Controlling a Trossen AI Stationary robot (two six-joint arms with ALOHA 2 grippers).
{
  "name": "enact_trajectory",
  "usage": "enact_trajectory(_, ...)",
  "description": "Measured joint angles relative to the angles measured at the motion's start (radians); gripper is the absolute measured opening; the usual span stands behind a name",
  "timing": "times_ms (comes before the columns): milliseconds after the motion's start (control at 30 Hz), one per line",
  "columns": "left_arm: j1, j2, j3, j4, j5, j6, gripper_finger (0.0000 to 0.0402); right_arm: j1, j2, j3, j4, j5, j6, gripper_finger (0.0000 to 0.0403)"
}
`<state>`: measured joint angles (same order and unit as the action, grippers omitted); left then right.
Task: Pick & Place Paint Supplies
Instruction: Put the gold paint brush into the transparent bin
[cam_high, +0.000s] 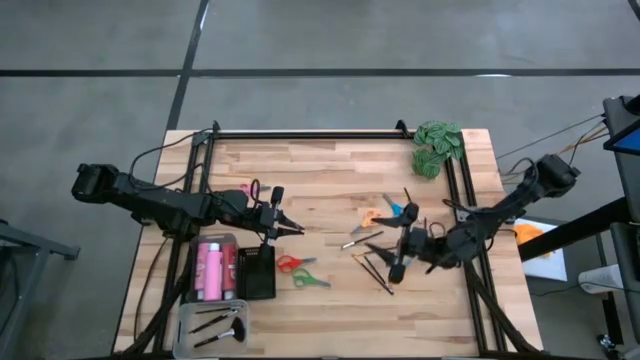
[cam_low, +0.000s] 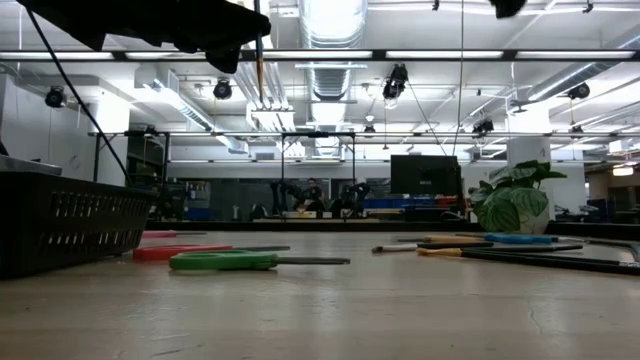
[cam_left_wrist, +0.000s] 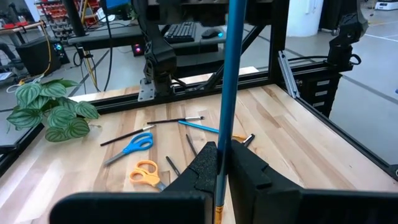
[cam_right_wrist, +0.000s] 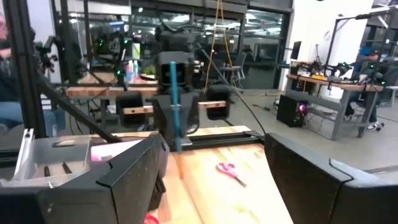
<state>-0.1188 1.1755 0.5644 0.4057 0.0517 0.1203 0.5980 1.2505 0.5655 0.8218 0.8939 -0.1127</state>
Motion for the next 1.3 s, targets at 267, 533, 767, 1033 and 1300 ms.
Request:
enact_trajectory(267,0.000,0.000,0.000,-0.004,0.000,0.000,0.0019,0.000,-0.163,-0.197,0.103,0.000,0.039,0.0288)
enact_trajectory(533,0.001,0.000,0.000,-0.010,-0.045,-0.018,0.0019,0.000,-0.216,-0.258,0.104,0.000,0.083,0.0288)
enact_trajectory(767,0.001,0.000,0.000,-0.017,-0.045,-0.023,0.0019,0.000,-0.210,-0.249,0.103,-0.001,0.069,0.0288)
enact_trajectory(1033,0.000,-0.001,0.000,-0.069,-0.092,-0.095,0.0019,0.000,-0.208,-0.248,0.089,-0.003,0.000,0.0288)
enact_trajectory(1300,-0.012,-0.001,0.139,-0.379,-0.123,-0.251,0.0019,0.000,-0.207,-0.249,0.072,-0.003,0.005,0.0288)
